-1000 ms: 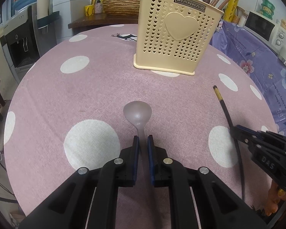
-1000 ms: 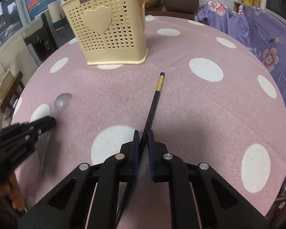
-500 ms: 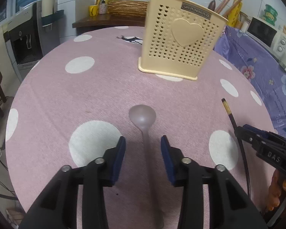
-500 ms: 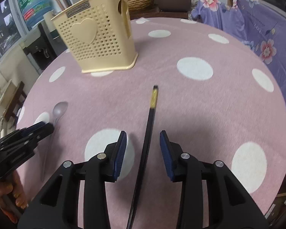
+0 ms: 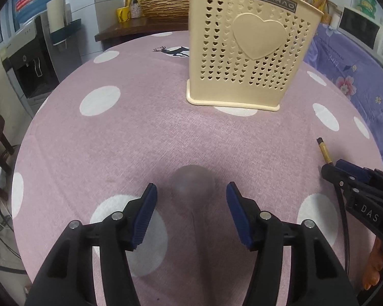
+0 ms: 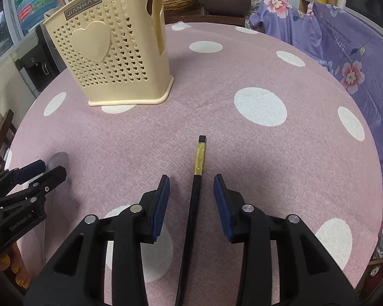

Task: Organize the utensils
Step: 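Grasp the pale spoon with the left tool while the right tool grasps the black chopstick, then lift the spoon over the holder with the left tool while the right tool lifts the chopstick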

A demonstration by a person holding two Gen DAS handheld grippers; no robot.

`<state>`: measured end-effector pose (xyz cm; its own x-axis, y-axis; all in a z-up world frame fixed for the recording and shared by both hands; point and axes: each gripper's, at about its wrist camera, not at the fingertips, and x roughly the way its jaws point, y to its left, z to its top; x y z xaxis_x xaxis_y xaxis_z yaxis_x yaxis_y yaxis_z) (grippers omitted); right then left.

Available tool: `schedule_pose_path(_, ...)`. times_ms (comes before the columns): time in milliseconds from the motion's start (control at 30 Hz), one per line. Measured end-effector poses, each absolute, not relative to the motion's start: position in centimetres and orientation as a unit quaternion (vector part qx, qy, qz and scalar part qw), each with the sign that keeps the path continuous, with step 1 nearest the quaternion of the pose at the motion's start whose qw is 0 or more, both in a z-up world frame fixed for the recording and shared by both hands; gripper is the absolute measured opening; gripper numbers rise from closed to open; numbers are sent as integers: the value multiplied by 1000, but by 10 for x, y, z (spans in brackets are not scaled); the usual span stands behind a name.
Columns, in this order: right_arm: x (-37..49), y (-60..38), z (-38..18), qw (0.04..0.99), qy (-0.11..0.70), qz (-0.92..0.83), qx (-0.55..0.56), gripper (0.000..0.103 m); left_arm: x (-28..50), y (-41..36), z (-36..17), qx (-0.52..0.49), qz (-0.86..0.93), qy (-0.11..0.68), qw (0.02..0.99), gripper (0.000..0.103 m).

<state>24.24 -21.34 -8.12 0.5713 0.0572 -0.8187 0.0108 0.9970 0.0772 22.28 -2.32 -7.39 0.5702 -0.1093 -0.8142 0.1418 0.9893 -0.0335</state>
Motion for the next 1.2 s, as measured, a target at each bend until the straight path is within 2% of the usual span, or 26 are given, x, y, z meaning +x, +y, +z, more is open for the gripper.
schedule_pose_path(67,246,-215,-81,885,463,9,39,35,225,-26,-74,24,-68,459,886,50)
schedule_pose_path(133,250,-215,-81,887,461,1,31,29,227,-28,-74,34,-65,457,886,45)
schedule_pose_path(200,254,-216,-82,888,458,-6,26,17,228,-28,-74,37,-61,456,887,36)
schedule_pose_path(300,256,-219,-82,889,457,-8,32,11,230,-26,-73,34,-65,458,886,36)
schedule_pose_path(600,253,-231,-77,891,445,21,91,8,227,-24,-55,8,-77,430,900,36)
schedule_pose_path(900,209,-250,2,932,332,63,129,7,202,-8,4,-55,-91,329,938,36)
schedule_pose_path(1000,197,-252,23,943,302,72,122,3,197,-11,13,-57,-92,313,944,36)
schedule_pose_path(1167,199,-250,16,941,320,52,102,3,196,-13,12,-57,-93,311,944,36)
schedule_pose_path(1200,201,-251,10,941,323,37,98,7,194,-11,12,-56,-92,309,945,36)
